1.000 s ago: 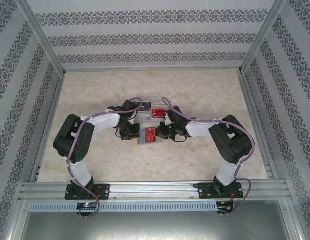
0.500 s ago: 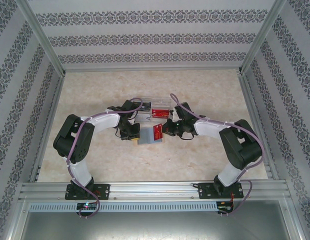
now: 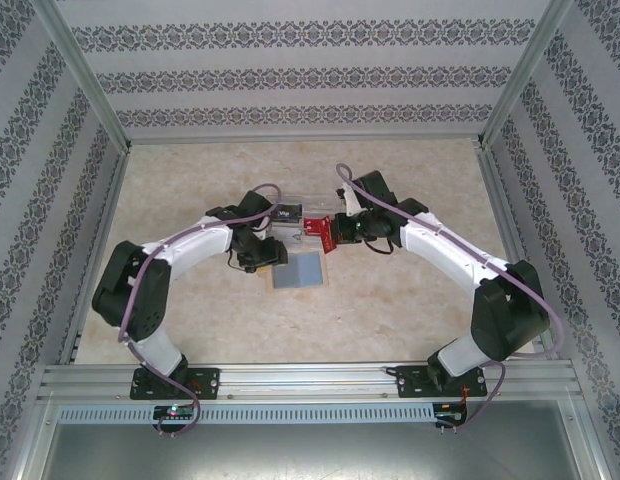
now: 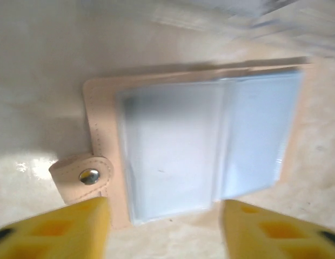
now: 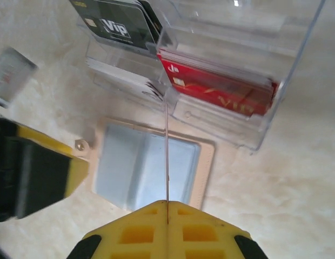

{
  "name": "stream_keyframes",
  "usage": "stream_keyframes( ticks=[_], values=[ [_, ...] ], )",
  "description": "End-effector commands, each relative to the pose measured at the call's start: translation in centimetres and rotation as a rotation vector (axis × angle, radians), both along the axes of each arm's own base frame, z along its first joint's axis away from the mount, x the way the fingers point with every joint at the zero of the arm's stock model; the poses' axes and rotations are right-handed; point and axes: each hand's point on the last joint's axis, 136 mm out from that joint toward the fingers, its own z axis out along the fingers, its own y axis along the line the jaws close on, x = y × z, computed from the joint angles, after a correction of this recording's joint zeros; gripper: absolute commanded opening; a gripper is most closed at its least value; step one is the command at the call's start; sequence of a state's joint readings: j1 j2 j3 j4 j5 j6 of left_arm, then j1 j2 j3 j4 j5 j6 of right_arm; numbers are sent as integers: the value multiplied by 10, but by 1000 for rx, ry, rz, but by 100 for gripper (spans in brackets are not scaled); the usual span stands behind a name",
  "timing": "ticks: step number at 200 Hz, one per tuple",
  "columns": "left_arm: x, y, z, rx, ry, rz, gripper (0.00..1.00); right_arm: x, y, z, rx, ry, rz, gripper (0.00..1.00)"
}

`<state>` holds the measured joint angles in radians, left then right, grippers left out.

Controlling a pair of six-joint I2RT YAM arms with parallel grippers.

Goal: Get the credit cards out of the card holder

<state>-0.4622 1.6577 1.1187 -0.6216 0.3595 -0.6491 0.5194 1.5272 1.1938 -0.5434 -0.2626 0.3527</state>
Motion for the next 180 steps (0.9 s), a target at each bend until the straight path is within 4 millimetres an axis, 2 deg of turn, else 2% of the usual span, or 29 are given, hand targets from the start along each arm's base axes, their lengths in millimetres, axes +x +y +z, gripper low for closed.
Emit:
stream_keyframes(
  ticks=[1,18,48,81,121,180],
  values=[
    [7,12,38,-5,-70,54,78,-6,-22,4,-268,-74,125,0],
    [8,24,60,-1,-126,97,100,0,-24,12,-400,-151,201,0],
    [7,44,96,-11,-232,156,100,14,-17,20,-513,-247,319,0],
    [0,61,119,-14,-338,184,100,20,-3,9,-680,-322,486,0],
    [-12,80,136,3,-456,218,100,23,14,-5,-778,-395,638,0],
    [-30,108,147,5,-560,356,100,33,36,-18,-898,-518,803,0]
  ],
)
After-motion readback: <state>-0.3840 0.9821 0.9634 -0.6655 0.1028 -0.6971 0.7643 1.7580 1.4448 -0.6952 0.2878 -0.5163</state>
